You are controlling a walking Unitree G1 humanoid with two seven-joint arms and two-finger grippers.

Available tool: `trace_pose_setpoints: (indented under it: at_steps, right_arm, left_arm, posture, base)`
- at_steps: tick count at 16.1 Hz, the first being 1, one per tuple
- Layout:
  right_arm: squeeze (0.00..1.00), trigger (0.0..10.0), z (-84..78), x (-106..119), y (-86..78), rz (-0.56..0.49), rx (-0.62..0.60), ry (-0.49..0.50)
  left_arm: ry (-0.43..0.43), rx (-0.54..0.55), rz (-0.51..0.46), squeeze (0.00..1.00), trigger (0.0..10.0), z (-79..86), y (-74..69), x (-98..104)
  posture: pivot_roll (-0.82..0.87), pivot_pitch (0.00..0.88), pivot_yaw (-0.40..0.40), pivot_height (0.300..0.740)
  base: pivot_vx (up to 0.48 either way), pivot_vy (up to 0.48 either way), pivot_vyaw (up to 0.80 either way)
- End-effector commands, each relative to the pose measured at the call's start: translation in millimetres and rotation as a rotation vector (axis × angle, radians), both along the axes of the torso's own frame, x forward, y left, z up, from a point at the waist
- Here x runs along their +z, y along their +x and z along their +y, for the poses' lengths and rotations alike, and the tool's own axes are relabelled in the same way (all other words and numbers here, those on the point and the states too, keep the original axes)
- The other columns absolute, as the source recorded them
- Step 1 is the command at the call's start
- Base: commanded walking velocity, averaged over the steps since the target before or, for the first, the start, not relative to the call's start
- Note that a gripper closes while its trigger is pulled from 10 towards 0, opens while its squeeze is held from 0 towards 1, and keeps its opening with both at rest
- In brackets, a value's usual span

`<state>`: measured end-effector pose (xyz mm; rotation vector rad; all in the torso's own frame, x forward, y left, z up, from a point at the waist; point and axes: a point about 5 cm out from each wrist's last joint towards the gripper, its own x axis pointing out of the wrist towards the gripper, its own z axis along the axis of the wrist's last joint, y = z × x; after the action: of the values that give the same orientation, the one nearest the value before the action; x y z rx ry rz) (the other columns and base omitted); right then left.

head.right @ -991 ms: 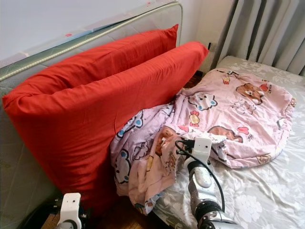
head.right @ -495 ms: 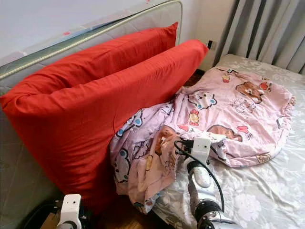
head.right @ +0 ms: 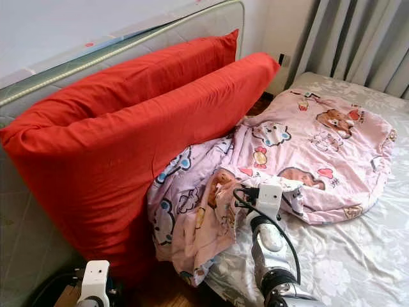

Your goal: Clean up the room

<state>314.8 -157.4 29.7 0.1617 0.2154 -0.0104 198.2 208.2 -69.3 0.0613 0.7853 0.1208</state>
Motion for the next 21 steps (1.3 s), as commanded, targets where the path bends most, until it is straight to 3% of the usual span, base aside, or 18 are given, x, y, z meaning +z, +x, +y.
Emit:
trace_pose_setpoints:
  at_steps: [1, 14, 21]
  right_arm:
    - [0.0, 10.0, 2.8, 2.7, 1.3, -0.02, 0.009, -0.003]
    - [0.0, 10.0, 5.8, 2.4, 1.2, -0.019, 0.016, -0.006]
    - [0.0, 10.0, 6.2, 2.4, 1.1, -0.02, 0.017, -0.006]
  left_arm:
    - [-0.004, 0.009, 0.027, 0.0, 10.0, 2.2, -6.1, -3.3]
    - [-0.015, -0.002, 0.028, 0.0, 10.0, -0.5, -6.4, -4.0]
    - [-0.019, -0.005, 0.034, 0.0, 10.0, -1.4, -7.8, -4.9]
  posture:
    - [-0.07, 0.045, -0.003, 0.74]
    - [-0.07, 0.045, -0.003, 0.74]
    - [-0.07, 0.043, -0.003, 0.74]
  base:
    - [0.0, 0.0, 0.0]
    - [0.0, 0.0, 0.0]
    - [-0.255, 0.0, 0.0]
